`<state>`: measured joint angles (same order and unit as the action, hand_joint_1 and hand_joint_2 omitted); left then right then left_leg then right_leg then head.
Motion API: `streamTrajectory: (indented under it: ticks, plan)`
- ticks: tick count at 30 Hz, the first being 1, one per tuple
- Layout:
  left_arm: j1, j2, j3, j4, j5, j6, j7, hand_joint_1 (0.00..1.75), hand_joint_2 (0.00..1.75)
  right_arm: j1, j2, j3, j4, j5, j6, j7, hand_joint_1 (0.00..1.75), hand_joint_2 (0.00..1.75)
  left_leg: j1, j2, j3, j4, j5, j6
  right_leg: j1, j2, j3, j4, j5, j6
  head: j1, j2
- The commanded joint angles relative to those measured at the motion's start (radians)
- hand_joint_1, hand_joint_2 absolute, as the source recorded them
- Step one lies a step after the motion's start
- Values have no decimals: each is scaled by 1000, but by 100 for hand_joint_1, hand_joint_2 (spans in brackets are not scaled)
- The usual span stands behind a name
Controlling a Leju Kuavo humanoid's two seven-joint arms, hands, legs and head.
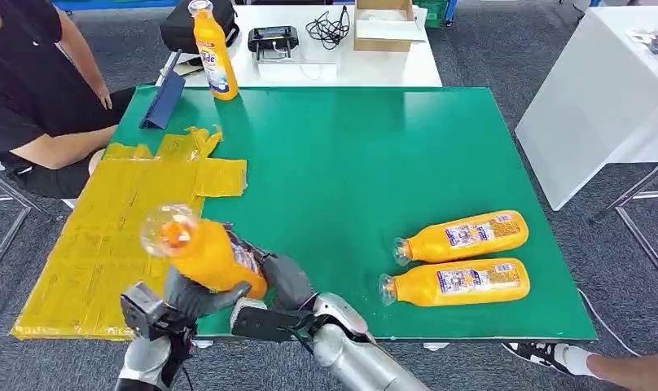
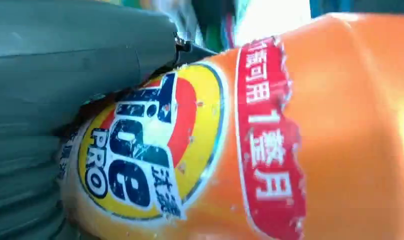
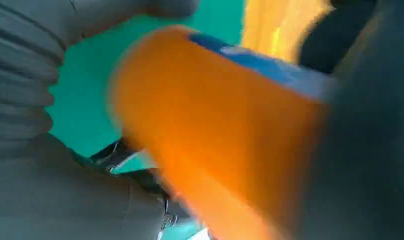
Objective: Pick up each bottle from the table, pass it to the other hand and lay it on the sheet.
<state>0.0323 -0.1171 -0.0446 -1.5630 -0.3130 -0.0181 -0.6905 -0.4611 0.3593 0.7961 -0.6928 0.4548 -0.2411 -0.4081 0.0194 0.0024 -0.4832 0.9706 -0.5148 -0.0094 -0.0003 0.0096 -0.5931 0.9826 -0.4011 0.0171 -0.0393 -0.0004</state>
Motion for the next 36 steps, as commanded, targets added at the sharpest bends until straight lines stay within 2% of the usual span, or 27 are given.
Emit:
streamTrajectory:
  ticks: [1,3,6,7,11,12,15,17,19,21,23,26,27,28,31,36]
  plan:
    - [-15,84,70,96,-604,591,119,175,175,25,-248,-173,-320,124,21,50,0,0,0,-4,3,-3,1,2,0,-4,5,-3,0,1,0,0]
    - [-14,100,100,144,-600,632,100,175,175,43,-279,-195,-375,131,53,50,0,0,-1,-5,3,-3,1,1,-1,-5,4,-2,0,1,0,0]
    - [-18,99,102,154,-607,640,93,175,175,50,-270,-199,-378,141,54,52,0,0,-1,-3,2,-2,0,1,-1,-3,2,-1,0,0,0,0]
    - [-23,102,123,184,-720,674,166,175,175,62,-287,-210,-403,137,57,46,0,0,-1,-2,3,-2,0,2,0,-2,4,-2,0,1,0,0]
    - [-36,146,218,331,-833,716,252,175,175,109,-395,-255,-537,111,81,30,0,0,-1,-4,4,-3,1,1,-1,-4,4,-3,-1,0,0,0]
    - [-48,159,238,388,-852,710,272,175,175,132,-421,-279,-578,98,93,29,0,175,-1,-5,5,-4,1,2,-1,-5,6,-4,-1,1,0,0]
    - [-85,185,271,497,-901,683,318,175,175,176,-454,-319,-643,96,111,14,0,175,-1,-5,5,-4,1,2,-1,-5,6,-4,-1,1,0,0]
    - [-86,188,273,502,-901,683,318,175,175,177,-457,-321,-644,95,113,13,0,175,-1,-4,3,-3,0,1,-1,-5,4,-2,-1,0,0,0]
    - [-106,201,270,546,-966,657,374,175,175,180,-467,-323,-648,97,123,7,0,175,-1,-4,3,-2,0,1,-1,-4,3,-2,-1,0,0,0]
    - [-129,226,264,619,-1026,613,429,175,175,188,-505,-330,-664,76,166,-4,0,175,-1,-4,3,-2,0,1,0,-5,4,-2,-1,0,0,0]
    - [-140,245,270,684,-1036,594,444,175,175,177,-566,-332,-662,25,259,19,0,175,-1,-4,3,-2,0,1,-1,-5,4,-2,-1,1,0,0]
    - [-145,249,285,739,-1045,595,452,175,175,205,-647,-342,-706,11,308,-7,0,175,-2,-2,3,-2,0,1,-2,-2,3,-2,0,1,0,0]
    - [-141,244,294,738,-1035,599,444,54,175,221,-671,-347,-732,9,320,-10,0,175,-2,-1,3,-2,0,1,-2,-2,4,-2,-1,1,0,0]
    - [-142,240,297,740,-1023,588,434,0,175,237,-687,-353,-754,7,326,-11,0,175,-2,-3,5,-3,0,2,-2,-4,6,-2,-1,1,0,0]
    - [-124,237,284,716,-1017,580,402,0,175,295,-783,-354,-823,-7,398,3,0,175,-3,-5,4,-2,-1,2,-3,-5,7,-2,-1,1,0,0]
    - [-120,234,284,707,-997,579,383,0,175,304,-793,-353,-822,-4,402,5,0,175,-3,-6,5,-2,-1,2,-2,-6,8,-2,-1,1,0,0]
